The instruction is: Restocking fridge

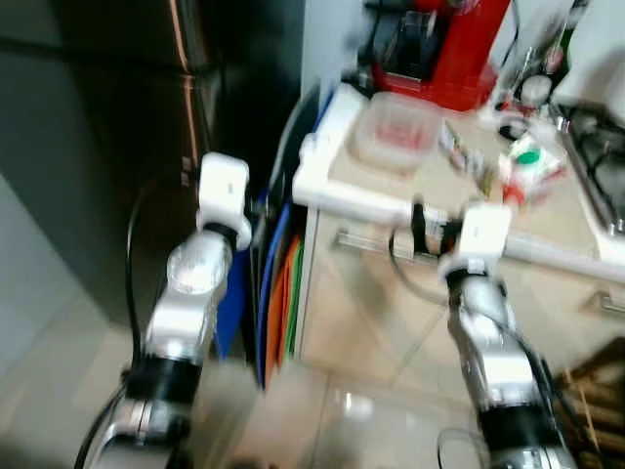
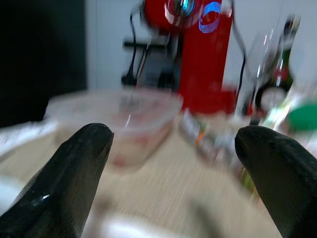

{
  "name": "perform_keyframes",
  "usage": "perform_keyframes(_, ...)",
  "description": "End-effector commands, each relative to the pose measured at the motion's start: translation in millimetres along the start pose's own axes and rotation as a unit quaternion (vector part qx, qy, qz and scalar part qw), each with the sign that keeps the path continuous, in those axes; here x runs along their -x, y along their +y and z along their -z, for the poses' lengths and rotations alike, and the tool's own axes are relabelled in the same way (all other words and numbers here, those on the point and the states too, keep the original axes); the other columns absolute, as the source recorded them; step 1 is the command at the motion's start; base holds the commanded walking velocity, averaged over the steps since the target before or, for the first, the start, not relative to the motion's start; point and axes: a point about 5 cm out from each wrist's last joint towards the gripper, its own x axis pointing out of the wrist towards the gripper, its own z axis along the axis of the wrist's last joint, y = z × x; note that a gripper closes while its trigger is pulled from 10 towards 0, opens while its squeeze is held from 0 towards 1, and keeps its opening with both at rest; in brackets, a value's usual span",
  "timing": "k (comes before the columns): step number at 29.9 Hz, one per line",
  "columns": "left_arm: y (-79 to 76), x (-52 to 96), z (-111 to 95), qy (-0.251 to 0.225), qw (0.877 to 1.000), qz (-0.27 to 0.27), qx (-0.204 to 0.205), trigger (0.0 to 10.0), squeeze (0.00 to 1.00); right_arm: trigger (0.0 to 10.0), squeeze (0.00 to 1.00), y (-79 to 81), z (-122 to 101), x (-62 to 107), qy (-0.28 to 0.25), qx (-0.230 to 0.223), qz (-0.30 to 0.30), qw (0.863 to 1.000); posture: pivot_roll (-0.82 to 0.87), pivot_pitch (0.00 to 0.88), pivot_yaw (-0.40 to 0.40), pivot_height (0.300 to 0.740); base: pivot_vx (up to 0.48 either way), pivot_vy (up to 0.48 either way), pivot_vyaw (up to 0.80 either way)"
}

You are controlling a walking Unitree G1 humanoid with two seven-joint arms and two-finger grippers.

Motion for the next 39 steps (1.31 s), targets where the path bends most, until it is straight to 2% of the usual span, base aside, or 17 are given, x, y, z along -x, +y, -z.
perform_keyframes(1, -4.3, -10.6, -23, -0.017, 0.999, 0.026, 0.012, 10.0, 0.00, 10.0, 0.03, -1.2, -14, -1.6, -0.021, 0.010, -0.014, 1.000, 0.10, 0.000, -0.043, 0.740, 0.000, 0.000, 0.00)
perform_keyframes(6, 10.1, -18.8, -52, -0.043, 0.997, 0.028, 0.052, 10.0, 0.00, 10.0, 0.04, 1.4, -10, 8.7, -0.010, 0.006, -0.030, 0.999, 0.10, 0.000, -0.045, 0.740, 0.000, 0.000, 0.00)
perform_keyframes(8, 20.4, -26.0, -61, -0.048, 0.995, 0.015, 0.086, 10.0, 0.00, 10.0, 0.04, 1.9, -5, 15.9, 0.007, 0.004, -0.032, 0.999, 0.10, 0.001, -0.042, 0.740, 0.000, 0.000, 0.00)
perform_keyframes(11, 29.3, -38.6, -67, -0.039, 0.985, 0.003, 0.165, 10.0, 0.00, 10.0, 0.04, 4.8, -4, 21.8, 0.018, 0.001, -0.037, 0.999, 0.09, 0.012, -0.036, 0.740, 0.000, 0.000, 0.00)
perform_keyframes(13, 29.4, -41.0, -67, -0.034, 0.983, 0.003, 0.182, 10.0, 0.00, 10.0, 0.04, 5.2, -4, 22.5, 0.019, 0.001, -0.038, 0.999, 0.09, 0.013, -0.035, 0.740, 0.000, 0.000, 0.00)
perform_keyframes(14, 27.2, -45.8, -65, -0.024, 0.974, 0.008, 0.225, 10.0, 0.00, 10.0, 0.04, 5.5, -3, 22.8, 0.022, 0.000, -0.037, 0.999, 0.09, 0.016, -0.035, 0.740, 0.000, 0.000, 0.00)
perform_keyframes(15, 27.2, -45.8, -65, -0.024, 0.974, 0.008, 0.225, 10.0, 0.00, 10.0, 0.04, 5.5, -3, 22.8, 0.022, 0.000, -0.037, 0.999, 0.09, 0.016, -0.035, 0.740, 0.000, 0.000, 0.00)
perform_keyframes(16, 20.4, -54.1, -62, -0.007, 0.956, 0.018, 0.293, 10.0, 0.00, 10.0, 0.04, 6.2, -4, 23.1, 0.024, -0.001, -0.037, 0.999, 0.08, 0.018, -0.035, 0.740, 0.000, 0.000, 0.00)
perform_keyframes(17, 17.3, -56.1, -61, -0.002, 0.950, 0.025, 0.313, 10.0, 0.00, 10.0, 0.04, 6.5, -4, 23.3, 0.024, 0.000, -0.038, 0.999, 0.08, 0.019, -0.035, 0.740, 0.000, 0.000, 0.00)
perform_keyframes(22, 10.7, -58.2, -53, 0.020, 0.935, 0.032, 0.351, 10.0, 0.00, 10.0, 0.00, -0.2, -5, 20.7, 0.029, 0.012, -0.019, 0.999, 0.07, 0.024, -0.034, 0.740, 0.000, 0.000, 0.00)
perform_keyframes(24, 9.0, -57.9, -51, 0.027, 0.934, 0.037, 0.353, 10.0, 0.00, 10.0, 0.00, -5.6, -8, 16.4, 0.033, -0.022, 0.001, 0.999, 0.07, 0.028, -0.036, 0.740, 0.000, 0.000, 0.00)
perform_keyframes(26, 8.0, -58.0, -49, 0.033, 0.932, 0.038, 0.359, 10.0, 0.00, 10.0, 0.00, -11.4, -10, 9.0, 0.048, -0.091, 0.032, 0.994, 0.07, 0.028, -0.038, 0.740, 0.000, 0.000, 0.00)
perform_keyframes(28, 6.7, -59.0, -45, 0.045, 0.927, 0.034, 0.370, 10.0, 0.00, 10.0, 0.00, -13.4, -16, -0.8, 0.045, -0.112, 0.036, 0.992, 0.07, 0.028, -0.042, 0.740, 0.000, 0.000, 0.00)
perform_keyframes(31, 4.3, -60.7, -43, 0.058, 0.924, 0.034, 0.377, 10.0, 0.00, 10.0, 0.00, -13.1, -22, -4.3, 0.031, -0.097, 0.027, 0.994, 0.07, 0.026, -0.046, 0.740, 0.000, 0.000, 0.00)
perform_keyframes(34, -0.2, -64.9, -39, 0.080, 0.913, 0.043, 0.397, 10.0, 0.00, 10.0, 0.00, -10.9, -21, 1.6, 0.032, -0.077, 0.019, 0.996, 0.08, 0.025, -0.049, 0.740, 0.000, 0.000, 0.00)
perform_keyframes(37, -3.4, -71.1, -32, 0.114, 0.909, 0.044, 0.398, 10.0, 0.00, 10.0, 0.00, -11.1, -18, 10.2, 0.043, -0.074, 0.022, 0.996, 0.08, 0.027, -0.052, 0.740, 0.000, 0.000, 0.00)
perform_keyframes(39, -5.1, -75.3, -32, 0.122, 0.905, 0.046, 0.404, 10.0, 0.00, 10.0, 0.00, -10.9, -18, 18.5, 0.042, -0.051, 0.007, 0.998, 0.07, 0.031, -0.063, 0.740, 0.000, 0.000, 0.00)
